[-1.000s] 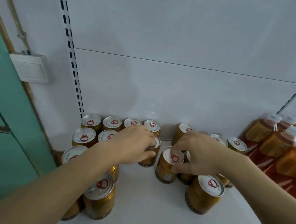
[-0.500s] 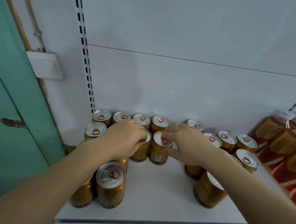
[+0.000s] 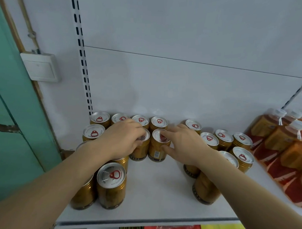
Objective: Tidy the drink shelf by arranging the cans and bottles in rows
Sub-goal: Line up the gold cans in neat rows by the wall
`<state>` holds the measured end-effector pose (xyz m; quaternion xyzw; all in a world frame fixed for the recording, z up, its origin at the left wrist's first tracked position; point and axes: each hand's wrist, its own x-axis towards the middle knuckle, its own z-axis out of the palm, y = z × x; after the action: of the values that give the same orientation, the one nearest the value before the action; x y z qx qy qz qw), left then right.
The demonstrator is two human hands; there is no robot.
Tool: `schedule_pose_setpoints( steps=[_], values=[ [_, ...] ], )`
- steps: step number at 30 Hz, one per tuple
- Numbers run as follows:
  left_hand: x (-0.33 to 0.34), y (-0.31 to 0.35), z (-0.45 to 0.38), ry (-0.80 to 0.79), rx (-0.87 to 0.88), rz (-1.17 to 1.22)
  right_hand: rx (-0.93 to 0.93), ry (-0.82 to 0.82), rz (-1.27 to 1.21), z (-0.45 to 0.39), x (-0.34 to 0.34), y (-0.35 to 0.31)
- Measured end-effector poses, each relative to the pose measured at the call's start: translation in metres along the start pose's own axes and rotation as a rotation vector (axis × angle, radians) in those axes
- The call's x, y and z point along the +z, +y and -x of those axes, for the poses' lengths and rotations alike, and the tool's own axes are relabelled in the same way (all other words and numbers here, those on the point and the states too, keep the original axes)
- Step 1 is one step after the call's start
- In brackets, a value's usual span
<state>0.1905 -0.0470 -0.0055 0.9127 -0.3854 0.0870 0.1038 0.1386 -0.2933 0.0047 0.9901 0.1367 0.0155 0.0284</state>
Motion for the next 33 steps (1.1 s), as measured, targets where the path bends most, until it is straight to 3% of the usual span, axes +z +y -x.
schedule_pose_setpoints(
  steps=[8, 15, 20, 25, 33],
  values=[
    [-0.017, 0.060, -0.015, 0.038, 0.115, 0.091, 0.162, 0.179, -0.098, 0.062, -0.031, 0.047],
    [-0.001, 0.151, -0.021, -0.043, 0.180, 0.100, 0.134, 0.040, -0.135, 0.107, -0.018, 0.087],
    [0.030, 0.191, -0.017, -0.032, 0.033, 0.108, -0.130, 0.056, -0.172, 0.093, -0.016, 0.100],
    [0.031, 0.213, -0.011, -0.009, -0.104, 0.060, -0.236, -0.035, -0.163, 0.076, -0.021, 0.115],
    [-0.006, 0.164, 0.037, -0.079, -0.313, -0.146, -0.320, 0.037, -0.188, 0.076, -0.014, 0.089]
  ],
)
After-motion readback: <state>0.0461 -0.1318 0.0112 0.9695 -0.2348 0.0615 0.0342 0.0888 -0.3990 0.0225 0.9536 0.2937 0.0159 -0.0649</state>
